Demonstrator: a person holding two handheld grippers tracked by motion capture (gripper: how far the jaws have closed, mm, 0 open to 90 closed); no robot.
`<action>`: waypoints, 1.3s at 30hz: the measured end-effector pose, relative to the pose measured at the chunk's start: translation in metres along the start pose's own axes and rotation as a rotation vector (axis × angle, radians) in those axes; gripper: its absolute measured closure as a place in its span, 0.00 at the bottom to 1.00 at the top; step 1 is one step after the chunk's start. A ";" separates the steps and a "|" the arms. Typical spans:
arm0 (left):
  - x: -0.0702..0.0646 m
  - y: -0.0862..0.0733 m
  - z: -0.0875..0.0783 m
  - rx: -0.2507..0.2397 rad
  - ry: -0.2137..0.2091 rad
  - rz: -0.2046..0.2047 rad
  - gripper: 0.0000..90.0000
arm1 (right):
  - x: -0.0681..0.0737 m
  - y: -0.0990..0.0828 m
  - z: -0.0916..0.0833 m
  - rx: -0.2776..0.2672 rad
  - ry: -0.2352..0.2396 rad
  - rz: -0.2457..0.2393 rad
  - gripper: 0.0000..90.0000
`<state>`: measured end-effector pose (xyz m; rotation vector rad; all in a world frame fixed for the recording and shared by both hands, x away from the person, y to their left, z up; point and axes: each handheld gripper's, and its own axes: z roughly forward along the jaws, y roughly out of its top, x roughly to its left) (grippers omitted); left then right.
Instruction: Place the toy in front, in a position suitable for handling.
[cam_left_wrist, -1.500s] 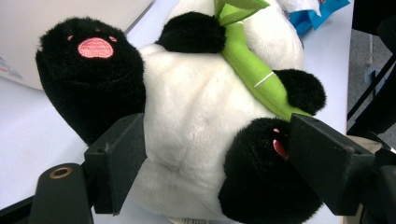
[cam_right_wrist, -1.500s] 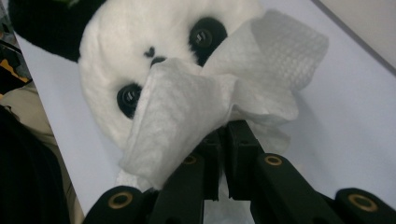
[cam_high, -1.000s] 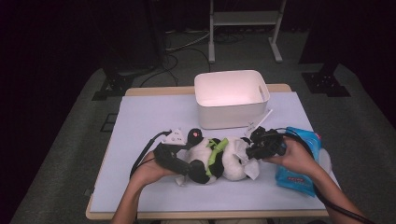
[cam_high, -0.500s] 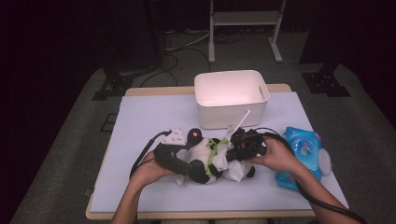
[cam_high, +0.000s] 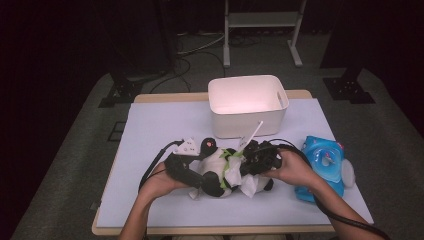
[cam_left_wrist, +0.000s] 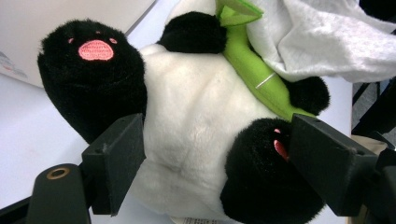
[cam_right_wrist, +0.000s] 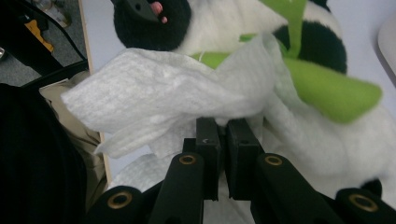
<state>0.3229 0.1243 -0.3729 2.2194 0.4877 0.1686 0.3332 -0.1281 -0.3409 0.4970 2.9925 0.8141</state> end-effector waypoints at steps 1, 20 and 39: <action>0.000 0.000 0.000 0.001 0.002 0.002 0.21 | 0.000 -0.002 -0.002 -0.003 -0.001 0.002 0.94; 0.000 0.000 -0.001 0.004 0.003 0.002 0.21 | -0.024 -0.047 -0.028 -0.037 -0.053 0.113 0.94; -0.003 -0.001 0.000 0.033 -0.021 0.027 0.20 | -0.055 -0.026 -0.029 -0.029 -0.073 0.157 0.93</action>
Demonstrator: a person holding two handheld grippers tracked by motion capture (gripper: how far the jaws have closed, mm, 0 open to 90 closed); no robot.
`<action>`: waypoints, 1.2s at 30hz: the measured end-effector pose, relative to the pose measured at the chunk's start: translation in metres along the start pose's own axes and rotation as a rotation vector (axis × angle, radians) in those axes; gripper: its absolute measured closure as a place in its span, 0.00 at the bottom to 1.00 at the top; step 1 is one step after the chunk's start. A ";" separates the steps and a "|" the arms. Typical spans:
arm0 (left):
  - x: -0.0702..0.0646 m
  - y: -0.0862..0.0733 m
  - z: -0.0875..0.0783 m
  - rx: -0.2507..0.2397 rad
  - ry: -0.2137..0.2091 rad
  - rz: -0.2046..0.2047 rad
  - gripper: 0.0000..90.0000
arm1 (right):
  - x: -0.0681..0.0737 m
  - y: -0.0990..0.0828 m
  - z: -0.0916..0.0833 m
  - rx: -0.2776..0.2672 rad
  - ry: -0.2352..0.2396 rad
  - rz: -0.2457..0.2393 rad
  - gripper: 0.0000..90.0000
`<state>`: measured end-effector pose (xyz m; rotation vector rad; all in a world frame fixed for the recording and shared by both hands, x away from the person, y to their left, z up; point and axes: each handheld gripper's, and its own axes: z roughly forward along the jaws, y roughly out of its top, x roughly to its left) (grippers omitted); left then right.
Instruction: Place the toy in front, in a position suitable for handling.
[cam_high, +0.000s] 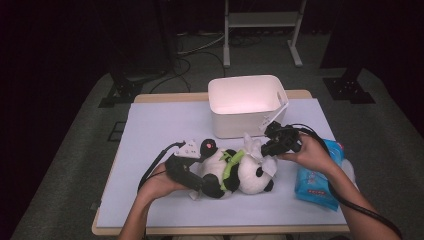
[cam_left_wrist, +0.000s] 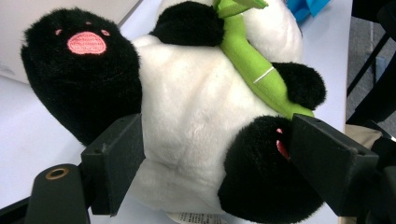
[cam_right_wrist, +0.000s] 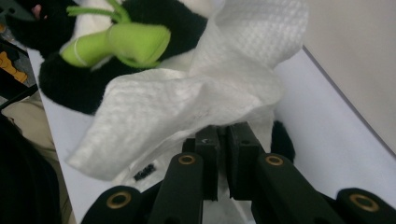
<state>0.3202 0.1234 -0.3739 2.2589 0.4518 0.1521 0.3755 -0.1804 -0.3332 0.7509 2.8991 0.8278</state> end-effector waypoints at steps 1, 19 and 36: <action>0.000 0.000 0.000 0.001 0.000 0.001 0.20 | -0.001 0.002 0.002 0.000 0.004 -0.002 0.93; -0.007 0.005 -0.002 -0.004 -0.044 0.028 0.19 | 0.001 -0.013 0.002 -0.011 0.028 0.027 0.94; -0.011 0.007 0.000 -0.014 -0.051 0.042 0.19 | 0.014 -0.017 -0.003 0.001 0.014 -0.005 0.94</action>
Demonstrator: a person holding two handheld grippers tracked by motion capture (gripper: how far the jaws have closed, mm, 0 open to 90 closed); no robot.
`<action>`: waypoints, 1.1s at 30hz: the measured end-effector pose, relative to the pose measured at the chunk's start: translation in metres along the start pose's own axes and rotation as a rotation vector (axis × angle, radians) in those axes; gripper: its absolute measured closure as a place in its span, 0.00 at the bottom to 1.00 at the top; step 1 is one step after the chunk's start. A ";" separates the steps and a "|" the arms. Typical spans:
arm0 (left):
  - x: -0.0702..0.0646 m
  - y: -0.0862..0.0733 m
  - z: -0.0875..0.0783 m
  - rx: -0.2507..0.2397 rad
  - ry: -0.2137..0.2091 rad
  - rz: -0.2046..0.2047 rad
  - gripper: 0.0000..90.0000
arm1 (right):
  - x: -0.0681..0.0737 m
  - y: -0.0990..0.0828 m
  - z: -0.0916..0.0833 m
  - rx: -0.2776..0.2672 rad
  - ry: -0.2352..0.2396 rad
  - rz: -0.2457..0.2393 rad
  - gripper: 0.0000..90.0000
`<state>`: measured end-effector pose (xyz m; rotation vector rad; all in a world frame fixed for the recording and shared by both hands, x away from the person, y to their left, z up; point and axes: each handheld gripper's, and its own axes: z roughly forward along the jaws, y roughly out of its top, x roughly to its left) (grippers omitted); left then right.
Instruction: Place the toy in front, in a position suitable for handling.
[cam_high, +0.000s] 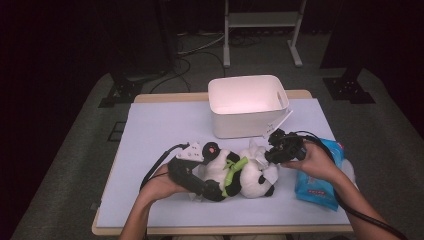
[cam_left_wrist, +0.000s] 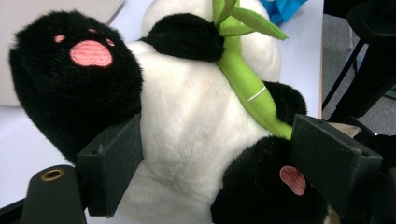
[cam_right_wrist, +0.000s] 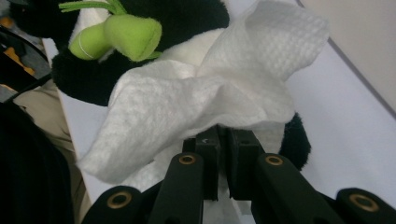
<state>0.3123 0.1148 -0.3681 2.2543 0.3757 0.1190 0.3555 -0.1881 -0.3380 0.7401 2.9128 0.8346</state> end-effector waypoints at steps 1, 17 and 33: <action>0.000 0.000 0.001 0.000 0.005 -0.004 0.19 | 0.001 0.002 0.000 0.002 -0.007 -0.006 0.94; 0.003 -0.003 0.002 0.013 0.024 -0.019 0.19 | 0.001 0.037 0.006 0.008 -0.015 -0.055 0.94; 0.002 -0.002 0.002 0.024 0.029 -0.013 0.19 | -0.032 -0.013 0.004 0.018 -0.023 0.093 0.94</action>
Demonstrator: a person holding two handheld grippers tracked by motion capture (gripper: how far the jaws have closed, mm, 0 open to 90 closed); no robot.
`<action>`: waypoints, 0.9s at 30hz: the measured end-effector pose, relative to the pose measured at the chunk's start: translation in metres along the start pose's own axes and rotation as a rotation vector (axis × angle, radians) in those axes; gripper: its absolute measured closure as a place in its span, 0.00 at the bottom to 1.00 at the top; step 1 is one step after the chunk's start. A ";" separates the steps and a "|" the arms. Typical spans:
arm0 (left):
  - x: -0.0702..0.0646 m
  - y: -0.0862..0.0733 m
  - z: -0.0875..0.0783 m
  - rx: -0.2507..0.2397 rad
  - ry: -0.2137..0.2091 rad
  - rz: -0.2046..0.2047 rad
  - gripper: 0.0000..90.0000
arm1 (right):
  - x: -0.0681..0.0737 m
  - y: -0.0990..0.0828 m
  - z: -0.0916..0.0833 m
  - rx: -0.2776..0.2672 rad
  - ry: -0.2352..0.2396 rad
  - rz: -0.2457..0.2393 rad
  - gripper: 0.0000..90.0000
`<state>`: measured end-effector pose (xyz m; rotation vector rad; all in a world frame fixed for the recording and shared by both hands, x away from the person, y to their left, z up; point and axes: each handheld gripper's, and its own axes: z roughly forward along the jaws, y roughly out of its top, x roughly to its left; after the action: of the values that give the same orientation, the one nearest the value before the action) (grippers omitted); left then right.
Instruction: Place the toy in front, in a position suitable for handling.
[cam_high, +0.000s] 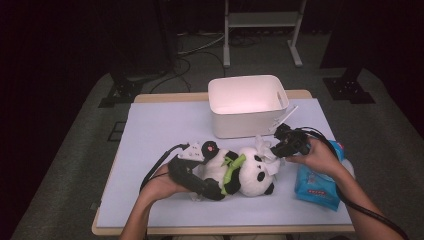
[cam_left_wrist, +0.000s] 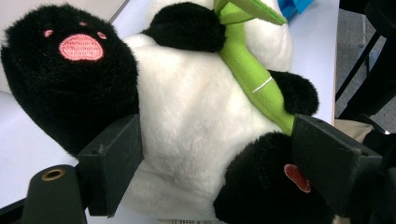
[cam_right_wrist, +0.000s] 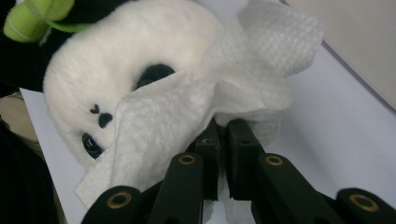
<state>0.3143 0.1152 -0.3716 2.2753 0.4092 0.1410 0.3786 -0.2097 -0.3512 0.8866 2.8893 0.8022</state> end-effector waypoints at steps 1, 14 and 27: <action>0.000 0.000 0.000 0.000 0.000 0.000 0.19 | -0.001 -0.002 0.000 -0.003 0.005 0.005 0.94; 0.000 0.000 0.000 0.001 -0.001 0.000 0.19 | 0.012 0.032 0.004 -0.017 0.029 -0.065 0.94; -0.001 0.000 -0.001 0.003 0.003 0.003 0.19 | 0.006 0.033 0.004 -0.024 0.028 -0.052 0.94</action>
<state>0.3135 0.1156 -0.3714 2.2791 0.4072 0.1453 0.3914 -0.1810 -0.3379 0.8013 2.9067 0.8491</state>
